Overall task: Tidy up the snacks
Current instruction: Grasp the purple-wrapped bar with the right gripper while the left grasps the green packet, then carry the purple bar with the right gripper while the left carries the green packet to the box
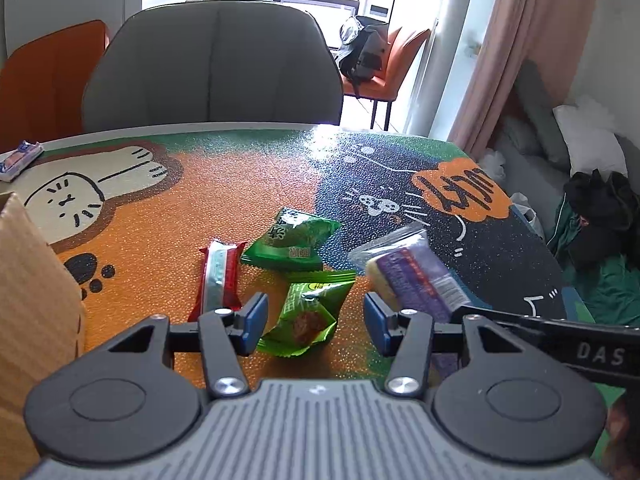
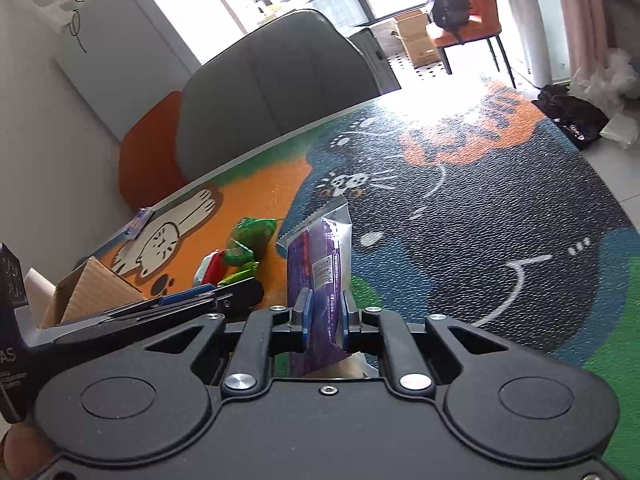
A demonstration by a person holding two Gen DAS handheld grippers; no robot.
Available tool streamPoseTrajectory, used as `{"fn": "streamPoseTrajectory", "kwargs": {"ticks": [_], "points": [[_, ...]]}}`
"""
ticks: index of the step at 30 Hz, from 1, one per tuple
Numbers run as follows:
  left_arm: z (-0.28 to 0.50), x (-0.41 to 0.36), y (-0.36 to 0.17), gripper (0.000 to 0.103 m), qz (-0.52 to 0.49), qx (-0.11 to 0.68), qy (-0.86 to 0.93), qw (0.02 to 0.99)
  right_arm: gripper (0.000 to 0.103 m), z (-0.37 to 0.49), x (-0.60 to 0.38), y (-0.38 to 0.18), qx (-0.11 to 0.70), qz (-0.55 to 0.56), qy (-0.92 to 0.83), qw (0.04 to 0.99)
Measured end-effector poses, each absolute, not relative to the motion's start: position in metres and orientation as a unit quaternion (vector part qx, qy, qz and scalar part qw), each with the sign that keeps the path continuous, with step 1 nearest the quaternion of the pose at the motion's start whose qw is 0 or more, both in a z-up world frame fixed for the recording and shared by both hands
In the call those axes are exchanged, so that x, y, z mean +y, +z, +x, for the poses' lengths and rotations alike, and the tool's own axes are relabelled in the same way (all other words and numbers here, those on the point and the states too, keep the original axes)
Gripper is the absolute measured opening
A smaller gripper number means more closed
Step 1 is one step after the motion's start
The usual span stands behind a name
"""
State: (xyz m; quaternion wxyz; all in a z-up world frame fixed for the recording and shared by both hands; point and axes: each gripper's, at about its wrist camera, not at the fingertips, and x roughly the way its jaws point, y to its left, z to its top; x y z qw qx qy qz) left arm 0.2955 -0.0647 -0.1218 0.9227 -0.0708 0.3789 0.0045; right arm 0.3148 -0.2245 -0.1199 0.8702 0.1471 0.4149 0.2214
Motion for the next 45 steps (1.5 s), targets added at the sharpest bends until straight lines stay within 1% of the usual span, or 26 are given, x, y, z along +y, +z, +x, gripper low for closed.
{"fn": "streamPoseTrajectory", "kwargs": {"ticks": [3,4,5,6,7,9,12,13,15,16,19,21,45], "points": [[0.297,-0.065,-0.127,0.052,-0.069,0.385,0.007,0.92,0.027,0.314,-0.221,-0.118,0.415,0.135,0.218,0.873],[0.298,-0.065,-0.129,0.048,-0.069,0.39,0.01,0.918,0.028,0.313,-0.218,-0.117,0.411,0.125,0.219,0.876],[0.298,-0.065,-0.131,0.045,-0.069,0.393,0.012,0.917,0.032,0.313,-0.215,-0.117,0.408,0.116,0.221,0.878],[0.297,-0.065,-0.13,0.035,-0.063,0.391,0.016,0.918,0.034,0.312,-0.212,-0.117,0.408,0.111,0.223,0.878],[0.297,-0.064,-0.13,0.029,-0.065,0.393,0.016,0.917,0.035,0.312,-0.209,-0.118,0.41,0.106,0.225,0.877],[0.297,-0.06,-0.129,0.028,-0.075,0.396,0.013,0.915,0.036,0.311,-0.203,-0.12,0.411,0.09,0.224,0.879],[0.293,-0.06,-0.126,0.028,-0.073,0.393,0.013,0.916,0.043,0.31,-0.196,-0.124,0.417,0.069,0.218,0.88],[0.291,-0.059,-0.124,0.028,-0.074,0.392,0.012,0.917,0.043,0.31,-0.194,-0.125,0.419,0.063,0.217,0.88],[0.287,-0.059,-0.121,0.028,-0.072,0.388,0.01,0.919,0.043,0.306,-0.191,-0.125,0.415,0.048,0.217,0.882],[0.286,-0.059,-0.119,0.028,-0.073,0.385,0.009,0.92,0.034,0.305,-0.19,-0.125,0.415,0.043,0.216,0.883],[0.28,-0.06,-0.112,0.028,-0.073,0.379,0.006,0.922,0.026,0.3,-0.191,-0.122,0.413,0.044,0.222,0.882],[0.275,-0.059,-0.108,0.028,-0.073,0.375,0.005,0.924,0.025,0.294,-0.191,-0.118,0.405,0.045,0.228,0.884],[0.197,-0.046,-0.043,0.028,-0.082,0.311,0.017,0.947,0.024,0.231,-0.176,-0.043,0.334,0.06,0.256,0.905]]}}
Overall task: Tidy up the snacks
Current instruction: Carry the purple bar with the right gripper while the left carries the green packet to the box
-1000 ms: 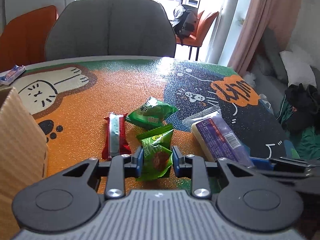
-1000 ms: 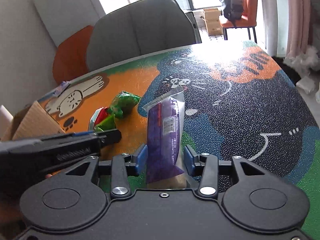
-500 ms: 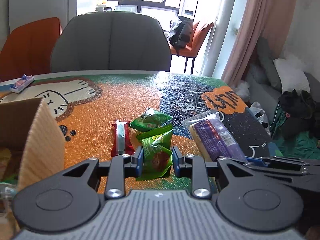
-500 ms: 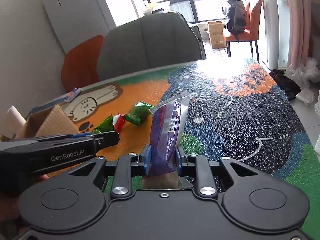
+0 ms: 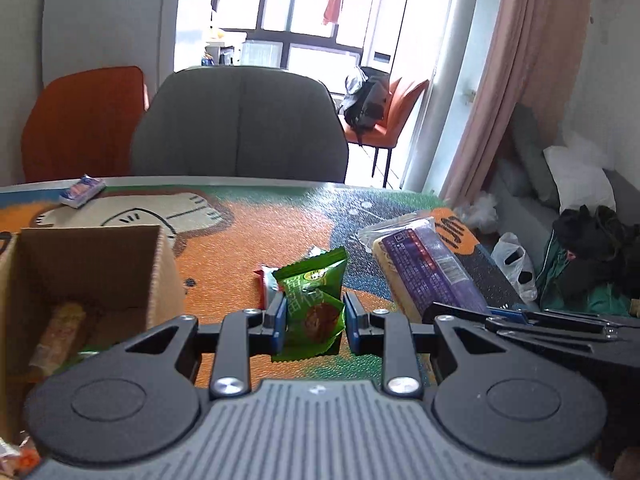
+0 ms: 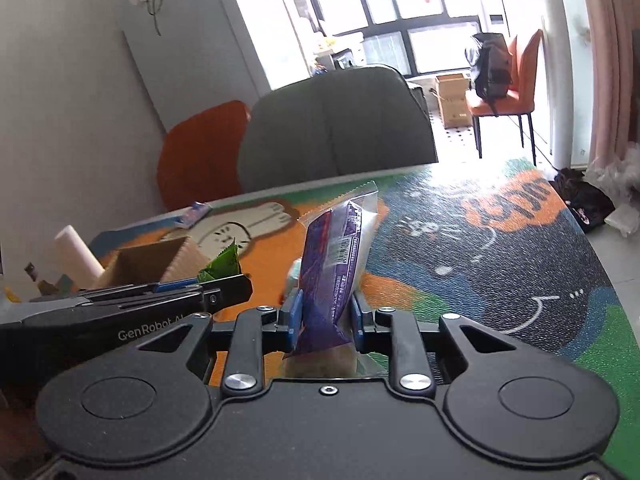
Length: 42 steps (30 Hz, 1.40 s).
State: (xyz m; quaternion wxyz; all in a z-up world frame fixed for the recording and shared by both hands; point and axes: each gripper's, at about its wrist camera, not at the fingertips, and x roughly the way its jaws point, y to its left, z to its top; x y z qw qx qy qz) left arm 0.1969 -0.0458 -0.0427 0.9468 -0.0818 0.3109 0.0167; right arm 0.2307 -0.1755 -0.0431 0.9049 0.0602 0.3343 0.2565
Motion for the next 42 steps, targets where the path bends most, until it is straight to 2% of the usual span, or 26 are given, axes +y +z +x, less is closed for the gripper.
{"fn": "streamPoseTrajectory", "kwargs": {"ticks": [22,42], "points": [[0.122,0.007,-0.007,0.028,-0.098,0.271,0.066,0.955,0.024,0.181,-0.113,-0.006,0.297,0.038,0.316,0.9],[0.092,0.063,-0.007,0.028,-0.127,0.262,0.103,0.951,0.023,0.164,-0.051,-0.003,0.298,0.003,0.349,0.889]]}}
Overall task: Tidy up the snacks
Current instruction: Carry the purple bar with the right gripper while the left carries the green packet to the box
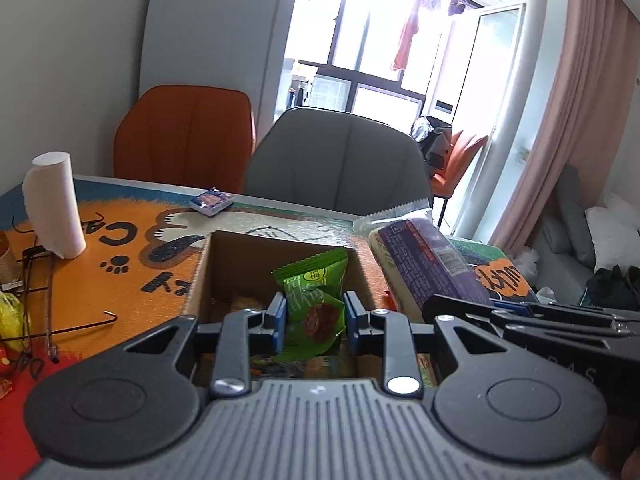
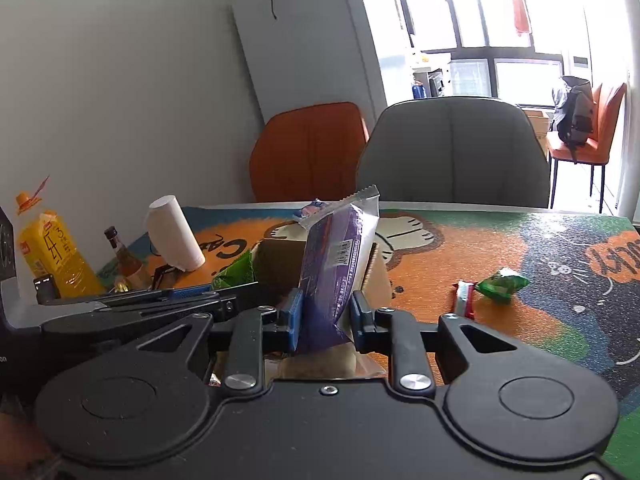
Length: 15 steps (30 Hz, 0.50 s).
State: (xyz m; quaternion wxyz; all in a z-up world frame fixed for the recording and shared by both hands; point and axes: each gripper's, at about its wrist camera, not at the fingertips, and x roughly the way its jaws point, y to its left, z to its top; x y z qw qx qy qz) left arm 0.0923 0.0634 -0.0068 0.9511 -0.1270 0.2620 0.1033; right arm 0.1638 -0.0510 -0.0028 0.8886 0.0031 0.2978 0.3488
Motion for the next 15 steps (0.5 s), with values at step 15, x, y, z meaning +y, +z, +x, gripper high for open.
{"fn": "streamPoseTrajectory", "kwargs": {"ticks": [15], "points": [[0.108,0.1,-0.025,0.028,-0.157,0.273,0.109,0.943,0.023,0.18,-0.019,-0.015,0.313,-0.01,0.353,0.882]]}}
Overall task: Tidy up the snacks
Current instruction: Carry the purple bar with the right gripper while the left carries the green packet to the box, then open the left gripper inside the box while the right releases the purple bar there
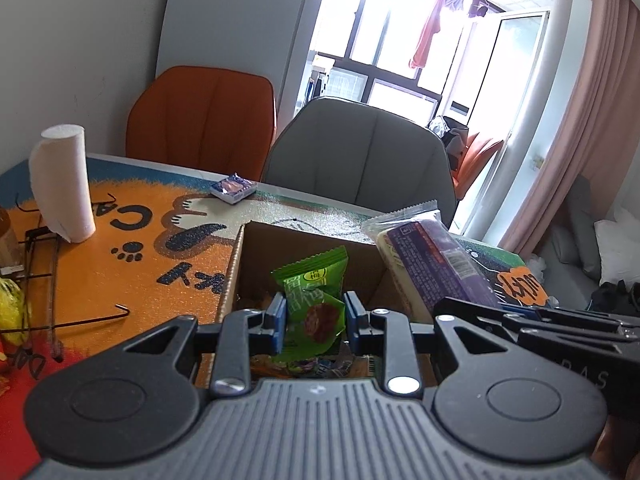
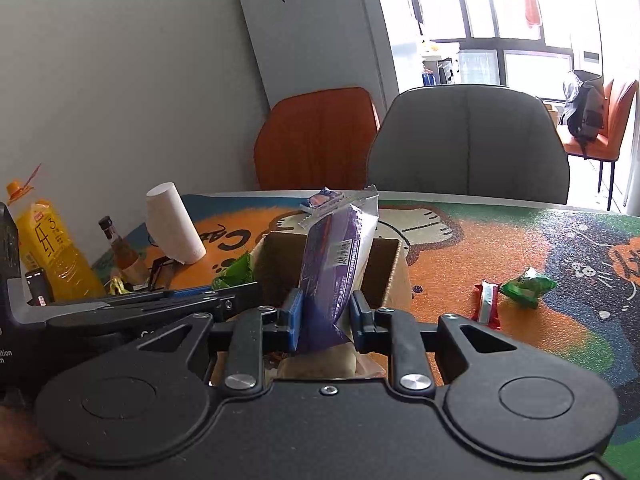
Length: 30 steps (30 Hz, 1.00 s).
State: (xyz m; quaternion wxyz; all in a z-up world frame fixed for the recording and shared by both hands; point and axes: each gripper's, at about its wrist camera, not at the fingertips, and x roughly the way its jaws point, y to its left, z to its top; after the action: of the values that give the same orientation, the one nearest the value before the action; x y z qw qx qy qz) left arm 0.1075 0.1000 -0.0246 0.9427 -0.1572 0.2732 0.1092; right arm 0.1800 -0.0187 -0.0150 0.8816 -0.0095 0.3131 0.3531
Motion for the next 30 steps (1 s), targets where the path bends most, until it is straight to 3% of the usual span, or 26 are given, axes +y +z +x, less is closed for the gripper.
{"fn": "streamPoseTrajectory", "kwargs": {"ticks": [6,12,16,20,25,30], "points": [[0.119,0.11,-0.033,0.041,-0.166,0.274,0.098,0.942,0.023,0.192,-0.01,-0.023,0.322,-0.01,0.349,0.88],[0.12,0.124,-0.035,0.043,-0.177,0.269,0.108,0.941,0.024,0.202,0.003,-0.03,0.332,-0.006,0.355,0.874],[0.116,0.129,-0.033,0.052,-0.181,0.263,0.117,0.941,0.037,0.206,0.007,-0.03,0.34,-0.001,0.361,0.868],[0.114,0.131,-0.033,0.057,-0.182,0.261,0.12,0.94,0.037,0.205,0.0,-0.028,0.339,0.007,0.353,0.872],[0.113,0.121,-0.028,0.074,-0.179,0.255,0.117,0.943,0.037,0.204,-0.018,-0.022,0.334,0.014,0.338,0.88],[0.112,0.104,-0.021,0.08,-0.168,0.252,0.105,0.947,0.037,0.201,-0.038,-0.017,0.327,0.018,0.323,0.888]]}}
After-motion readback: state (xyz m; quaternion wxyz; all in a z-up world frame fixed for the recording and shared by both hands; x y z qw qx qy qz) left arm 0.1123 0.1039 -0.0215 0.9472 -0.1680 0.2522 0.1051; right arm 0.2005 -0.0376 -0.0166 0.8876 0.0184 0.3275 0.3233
